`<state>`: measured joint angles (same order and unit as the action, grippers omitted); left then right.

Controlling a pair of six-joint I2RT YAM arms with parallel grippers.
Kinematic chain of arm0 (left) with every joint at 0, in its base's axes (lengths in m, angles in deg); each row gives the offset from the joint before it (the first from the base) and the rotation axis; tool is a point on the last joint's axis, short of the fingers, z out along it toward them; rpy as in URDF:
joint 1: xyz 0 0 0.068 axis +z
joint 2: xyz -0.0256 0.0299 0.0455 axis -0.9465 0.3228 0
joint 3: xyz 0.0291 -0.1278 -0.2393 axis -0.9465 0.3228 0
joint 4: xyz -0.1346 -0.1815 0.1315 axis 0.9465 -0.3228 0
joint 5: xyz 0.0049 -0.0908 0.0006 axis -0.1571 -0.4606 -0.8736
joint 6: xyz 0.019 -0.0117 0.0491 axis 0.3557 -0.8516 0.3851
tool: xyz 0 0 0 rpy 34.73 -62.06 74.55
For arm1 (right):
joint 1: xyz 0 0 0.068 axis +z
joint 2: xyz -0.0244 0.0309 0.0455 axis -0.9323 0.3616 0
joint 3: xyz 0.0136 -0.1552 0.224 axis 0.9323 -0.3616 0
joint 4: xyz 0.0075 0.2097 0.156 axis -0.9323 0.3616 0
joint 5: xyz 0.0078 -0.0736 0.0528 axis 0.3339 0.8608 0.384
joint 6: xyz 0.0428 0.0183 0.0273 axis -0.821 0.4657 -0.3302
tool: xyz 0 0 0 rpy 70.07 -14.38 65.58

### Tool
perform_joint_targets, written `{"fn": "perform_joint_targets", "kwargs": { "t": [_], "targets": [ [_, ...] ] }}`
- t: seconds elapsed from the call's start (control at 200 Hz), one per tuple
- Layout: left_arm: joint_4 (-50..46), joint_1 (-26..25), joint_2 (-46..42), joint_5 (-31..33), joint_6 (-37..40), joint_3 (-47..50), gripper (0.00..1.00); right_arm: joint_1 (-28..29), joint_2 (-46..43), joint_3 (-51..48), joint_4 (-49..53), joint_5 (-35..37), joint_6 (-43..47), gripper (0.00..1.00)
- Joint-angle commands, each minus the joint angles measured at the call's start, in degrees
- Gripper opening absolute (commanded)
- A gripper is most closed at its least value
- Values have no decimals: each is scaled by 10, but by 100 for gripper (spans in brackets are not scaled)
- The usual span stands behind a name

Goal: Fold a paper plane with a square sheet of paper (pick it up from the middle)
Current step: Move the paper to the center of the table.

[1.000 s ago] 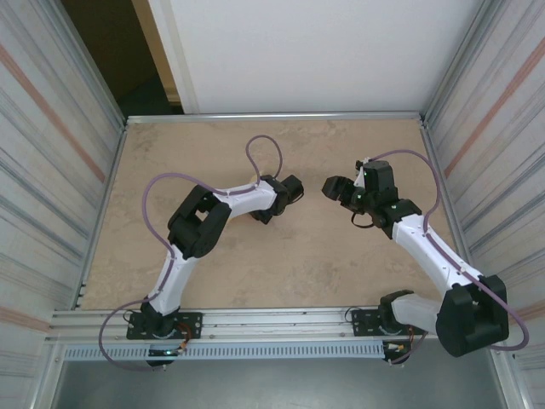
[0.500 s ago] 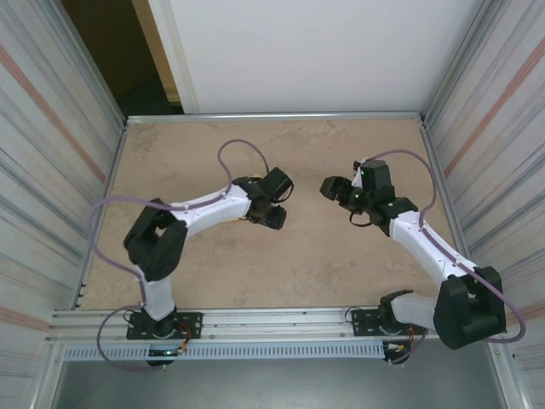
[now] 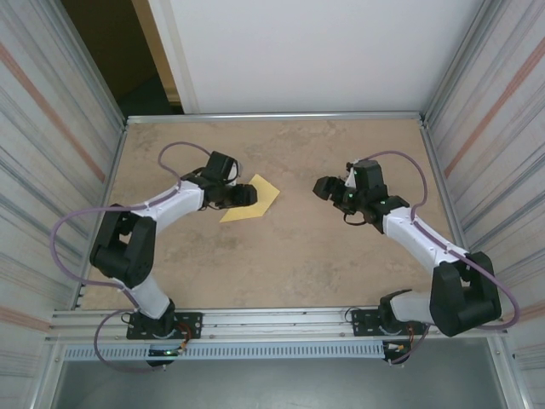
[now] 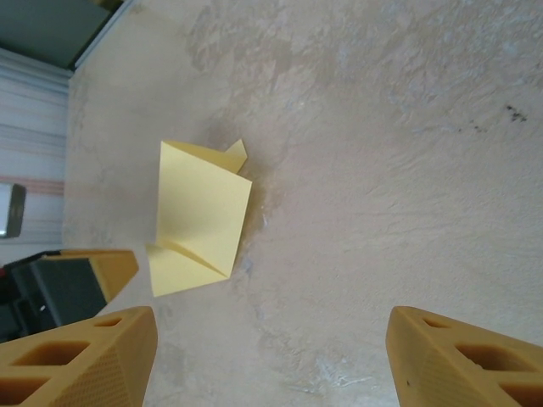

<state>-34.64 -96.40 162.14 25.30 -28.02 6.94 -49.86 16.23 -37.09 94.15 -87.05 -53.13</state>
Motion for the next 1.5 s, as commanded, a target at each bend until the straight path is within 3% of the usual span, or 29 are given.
{"fn": "perform_joint_targets", "kwargs": {
  "t": [0.0, 0.296, 0.566, 0.897, 1.087, 1.288, 1.498],
  "targets": [
    [21, 11, 34, -24, -10, -10, 64, 10, 11, 0, -11, -4, -11, 71],
    [30, 17, 84, -29, -21, -16, 62, 31, 48, 10, -19, -9, -23, 71],
    [55, -14, 73, -85, -95, 36, 55, 69, 86, 6, -39, -3, -116, 69],
    [136, -83, 52, -104, -244, 116, 33, 117, 120, -22, -50, 15, -215, 68],
    [134, -80, 51, -100, -253, 127, 25, 146, 169, -23, -68, 2, -268, 63],
    [131, -78, 56, -103, -252, 126, 23, 164, 214, -13, -91, -10, -289, 59],
    [126, -75, 53, -104, -248, 128, 22, 167, 234, -9, -112, -18, -295, 46]
  ]
}}
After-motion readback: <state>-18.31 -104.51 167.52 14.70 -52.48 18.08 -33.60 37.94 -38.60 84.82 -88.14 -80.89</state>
